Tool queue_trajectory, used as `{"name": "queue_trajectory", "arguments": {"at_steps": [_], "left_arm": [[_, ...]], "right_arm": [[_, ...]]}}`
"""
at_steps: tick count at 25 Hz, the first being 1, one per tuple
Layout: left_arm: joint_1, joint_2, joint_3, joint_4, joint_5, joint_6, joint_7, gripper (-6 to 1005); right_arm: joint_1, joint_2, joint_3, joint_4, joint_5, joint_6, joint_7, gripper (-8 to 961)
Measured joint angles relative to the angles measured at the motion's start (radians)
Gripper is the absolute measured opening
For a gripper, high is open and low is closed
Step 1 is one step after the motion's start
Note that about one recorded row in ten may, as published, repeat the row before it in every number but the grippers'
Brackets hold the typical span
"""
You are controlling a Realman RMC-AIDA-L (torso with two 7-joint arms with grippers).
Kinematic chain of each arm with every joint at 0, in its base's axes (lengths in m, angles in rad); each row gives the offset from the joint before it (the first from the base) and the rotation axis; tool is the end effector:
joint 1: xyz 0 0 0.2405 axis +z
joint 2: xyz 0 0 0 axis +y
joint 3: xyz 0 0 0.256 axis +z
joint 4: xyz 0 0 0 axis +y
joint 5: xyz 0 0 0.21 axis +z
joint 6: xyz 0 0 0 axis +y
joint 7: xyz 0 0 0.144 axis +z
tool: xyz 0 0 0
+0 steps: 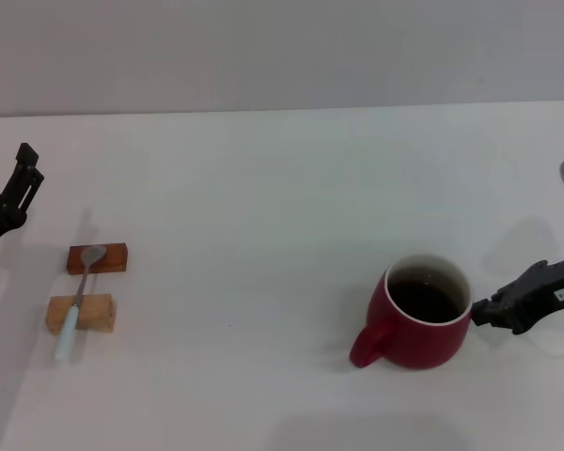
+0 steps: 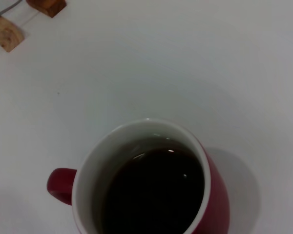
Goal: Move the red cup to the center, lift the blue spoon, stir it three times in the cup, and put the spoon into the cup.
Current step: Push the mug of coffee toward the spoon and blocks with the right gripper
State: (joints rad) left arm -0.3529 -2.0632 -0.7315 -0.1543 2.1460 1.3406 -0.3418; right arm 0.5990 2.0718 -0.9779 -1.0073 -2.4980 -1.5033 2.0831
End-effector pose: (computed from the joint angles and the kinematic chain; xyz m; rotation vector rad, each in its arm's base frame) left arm -0.3418 0.2994 0.0069 -1.4641 -0.6327 -0.9032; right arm 0.2547 0.3571 0.0127 -2.7053 0.9922 -0.2106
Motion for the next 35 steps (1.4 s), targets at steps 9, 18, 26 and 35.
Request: {"name": "queue_trajectory", "arguments": {"at_steps": [9, 18, 26, 35], "left_arm": [[0.003, -0.001, 0.007, -0.002, 0.0, 0.0, 0.0, 860], [0.009, -0.002, 0.007, -0.002, 0.0, 0.001, 0.0, 860], [0.009, -0.002, 0.009, -0.002, 0.0, 0.003, 0.0, 859], [0.009, 0.0, 0.007, -0.002, 0.0, 0.004, 0.0, 859]], "right_arm": [[0.039, 0.003, -0.029, 0.043, 0.029, 0.025, -0.008, 0], [0.06, 0.002, -0.062, 0.07, 0.052, 0.041, -0.013, -2], [0.095, 0.002, -0.073, 0.12, 0.076, 0.061, -0.026, -1], [0.11, 0.004, -0.087, 0.144, 0.082, 0.082, -0.026, 0]]}}
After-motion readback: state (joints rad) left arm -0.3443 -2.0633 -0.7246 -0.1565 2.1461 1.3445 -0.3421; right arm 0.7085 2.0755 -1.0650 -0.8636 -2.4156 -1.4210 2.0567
